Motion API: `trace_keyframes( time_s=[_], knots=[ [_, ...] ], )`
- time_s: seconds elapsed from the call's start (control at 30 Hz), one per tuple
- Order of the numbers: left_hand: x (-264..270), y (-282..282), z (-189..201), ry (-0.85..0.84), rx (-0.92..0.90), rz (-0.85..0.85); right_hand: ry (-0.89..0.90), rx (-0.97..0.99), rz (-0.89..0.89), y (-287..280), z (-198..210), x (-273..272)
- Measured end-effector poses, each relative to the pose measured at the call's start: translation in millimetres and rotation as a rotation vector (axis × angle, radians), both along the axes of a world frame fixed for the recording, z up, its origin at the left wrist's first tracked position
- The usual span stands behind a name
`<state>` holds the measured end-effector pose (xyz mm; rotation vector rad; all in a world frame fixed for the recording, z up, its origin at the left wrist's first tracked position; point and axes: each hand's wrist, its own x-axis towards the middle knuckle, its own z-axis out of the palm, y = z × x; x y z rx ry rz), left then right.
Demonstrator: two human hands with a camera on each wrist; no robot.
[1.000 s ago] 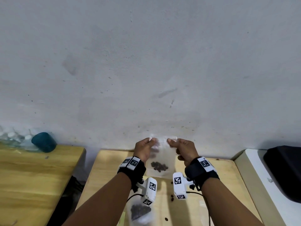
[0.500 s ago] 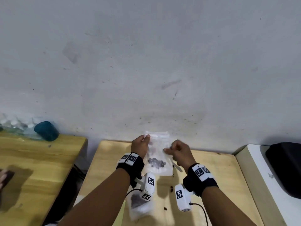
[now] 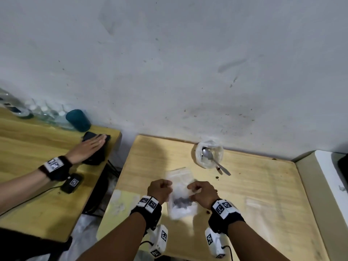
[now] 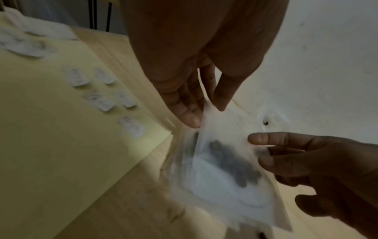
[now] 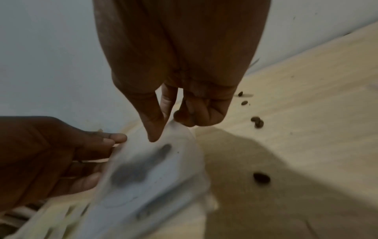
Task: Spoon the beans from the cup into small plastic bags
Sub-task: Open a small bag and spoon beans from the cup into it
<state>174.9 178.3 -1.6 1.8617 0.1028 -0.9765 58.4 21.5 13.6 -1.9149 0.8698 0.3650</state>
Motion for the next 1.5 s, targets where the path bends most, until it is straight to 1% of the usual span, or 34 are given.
trace_keyframes(
  time_s=[0.1,0.17,0.23,0.3,0.37,0.43,0.5,0.57,0.63,0.73,0.83,0.93,1.0,1.07,1.2,1.27,1.37,1.43,1.5],
  knots=[
    [-3,8,-8,-0.025,0.041,-0.037,0.026,-0.04,0.002,13,-11,0],
    [-5,9,-9,-0.089,0.057,-0.086,0.031,-0.056,-0.015,18,-13,0],
    [-5,9,-5,-0.194,0.09,-0.147,0.01,-0.06,-0.039,20,-12,-2],
    [-6,5,4,-0.346,0.133,-0.168,-0.05,-0.076,-0.1,18,-7,-7],
    [-12,0,18,-0.468,0.154,-0.14,-0.11,-0.096,-0.182,12,-2,-17],
    [-24,-12,29,-0.537,0.146,-0.129,-0.149,-0.088,-0.285,1,3,-34],
    [-43,-30,34,-0.561,0.112,-0.169,-0.156,-0.081,-0.358,-14,6,-58],
    [-65,-52,36,-0.533,0.066,-0.25,-0.131,-0.082,-0.422,-33,7,-86],
    [-88,-77,35,-0.418,0.035,-0.296,-0.079,-0.091,-0.492,-55,6,-117],
    [-123,-111,28,-0.204,0.006,-0.334,0.03,-0.112,-0.564,-88,4,-158],
    [-154,-137,17,-0.047,0.016,-0.393,0.156,-0.128,-0.586,-112,1,-189],
    [-178,-156,4,0.051,0.061,-0.384,0.265,-0.115,-0.596,-125,-5,-212],
    [-192,-167,-3,0.056,0.093,-0.403,0.327,-0.117,-0.545,-127,-12,-223],
    [-204,-175,-12,0.043,0.123,-0.426,0.328,-0.133,-0.52,-127,-17,-228],
    [-218,-182,-20,0.029,0.125,-0.387,0.255,-0.1,-0.536,-126,-23,-227],
    [-219,-183,-22,0.048,0.113,-0.351,0.216,-0.054,-0.589,-127,-25,-228],
    [-215,-183,-23,0.069,0.046,-0.274,0.119,-0.002,-0.706,-130,-27,-227],
    [-212,-183,-20,0.011,0.019,-0.263,0.044,0.052,-0.741,-132,-23,-224],
    [-206,-184,-12,-0.083,-0.009,-0.27,-0.017,0.063,-0.697,-133,-12,-219]
  ],
)
